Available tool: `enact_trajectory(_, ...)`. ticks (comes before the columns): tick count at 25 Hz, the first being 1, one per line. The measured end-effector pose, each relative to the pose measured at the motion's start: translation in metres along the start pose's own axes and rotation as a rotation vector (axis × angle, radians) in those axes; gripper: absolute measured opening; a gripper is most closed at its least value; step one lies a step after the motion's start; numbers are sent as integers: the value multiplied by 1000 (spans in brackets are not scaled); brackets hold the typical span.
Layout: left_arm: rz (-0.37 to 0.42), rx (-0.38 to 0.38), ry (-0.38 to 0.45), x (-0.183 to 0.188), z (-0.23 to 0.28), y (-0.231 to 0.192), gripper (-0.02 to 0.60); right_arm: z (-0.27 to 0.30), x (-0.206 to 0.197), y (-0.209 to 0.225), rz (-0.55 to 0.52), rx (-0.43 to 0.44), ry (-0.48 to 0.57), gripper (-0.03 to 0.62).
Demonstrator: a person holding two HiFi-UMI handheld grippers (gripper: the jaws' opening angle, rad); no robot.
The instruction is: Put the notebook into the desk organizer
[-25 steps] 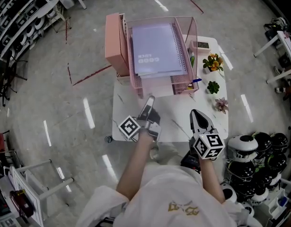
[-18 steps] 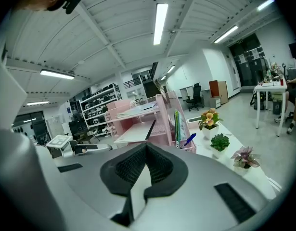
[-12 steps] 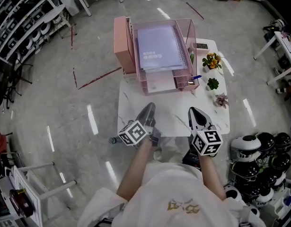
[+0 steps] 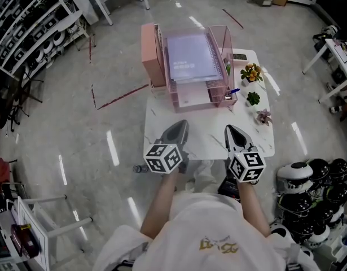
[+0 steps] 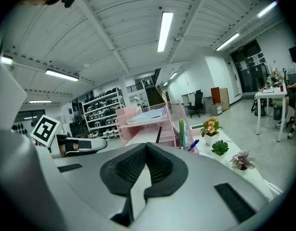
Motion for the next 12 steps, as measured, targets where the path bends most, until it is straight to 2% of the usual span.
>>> enact_trajectory(3,30,10,-6,-2,-6,-1,15,-5,-2,-2,1,-2,-2,9)
enact_trajectory(12,-7,10,9,0,-15,-3,15,-12,-2,-4,6,-16,4,9)
Point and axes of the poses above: the fingertips, and each gripper's own axes: z forward along the fingers, y to its right, x out of its top, the point moved 3 cm from there along -z, backward along the fingers, and after that the axes turned 4 degrees about y, right-handed, at the moved point
